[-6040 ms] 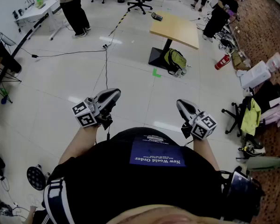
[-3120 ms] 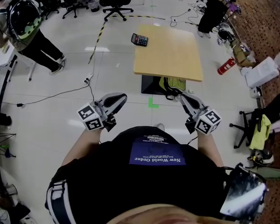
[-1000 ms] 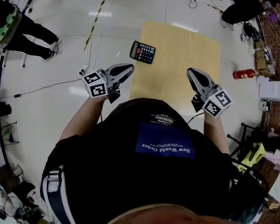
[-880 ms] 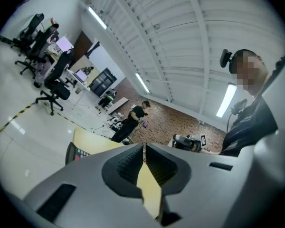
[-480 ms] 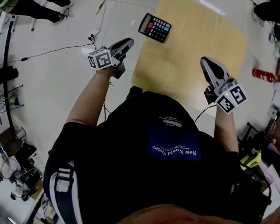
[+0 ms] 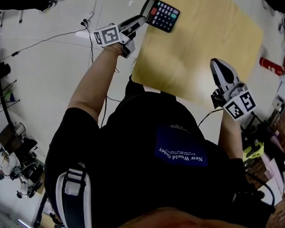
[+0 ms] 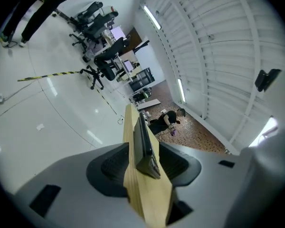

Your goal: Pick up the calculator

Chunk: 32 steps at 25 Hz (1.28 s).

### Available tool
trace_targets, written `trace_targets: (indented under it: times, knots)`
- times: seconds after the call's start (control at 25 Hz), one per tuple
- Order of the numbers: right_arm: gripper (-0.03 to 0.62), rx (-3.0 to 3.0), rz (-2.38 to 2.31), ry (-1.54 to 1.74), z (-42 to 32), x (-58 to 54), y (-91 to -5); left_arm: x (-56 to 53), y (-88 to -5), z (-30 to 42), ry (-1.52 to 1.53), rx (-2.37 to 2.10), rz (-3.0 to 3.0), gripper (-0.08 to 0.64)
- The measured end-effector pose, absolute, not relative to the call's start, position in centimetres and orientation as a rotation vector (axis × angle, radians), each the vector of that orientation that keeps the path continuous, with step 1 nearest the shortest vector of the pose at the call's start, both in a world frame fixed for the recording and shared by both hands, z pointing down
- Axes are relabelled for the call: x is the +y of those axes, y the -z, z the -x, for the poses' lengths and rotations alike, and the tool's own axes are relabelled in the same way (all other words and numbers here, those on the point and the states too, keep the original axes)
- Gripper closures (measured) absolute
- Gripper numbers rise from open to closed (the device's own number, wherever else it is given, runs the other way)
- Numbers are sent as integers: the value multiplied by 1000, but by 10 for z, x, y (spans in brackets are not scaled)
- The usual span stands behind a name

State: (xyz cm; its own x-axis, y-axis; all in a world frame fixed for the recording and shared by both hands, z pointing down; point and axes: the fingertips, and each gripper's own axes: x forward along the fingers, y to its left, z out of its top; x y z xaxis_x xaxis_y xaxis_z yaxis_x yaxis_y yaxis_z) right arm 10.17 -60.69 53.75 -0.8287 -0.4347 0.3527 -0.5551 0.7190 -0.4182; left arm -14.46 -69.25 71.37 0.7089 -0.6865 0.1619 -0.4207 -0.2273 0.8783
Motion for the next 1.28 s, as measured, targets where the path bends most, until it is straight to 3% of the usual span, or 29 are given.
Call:
trace_targets:
  times: [0.56,0.68,0.96,1.28]
  knots:
    - [607,-2665,-803,-777,-110,-610,-554,-714,-731,108,257,-784,-1827,382]
    - [607,-2665,-812,-782,-113,-609,-554,-715,-727,114,295,-800,-1807,431]
    - [607,-2680,-820,-791,-117,-605,-553,-702,-712,114,355,-775,-1781,436]
    - [607,-2719,-868,-741,-120,-603,-530,-675,-634,118,510,-704,-1701,436]
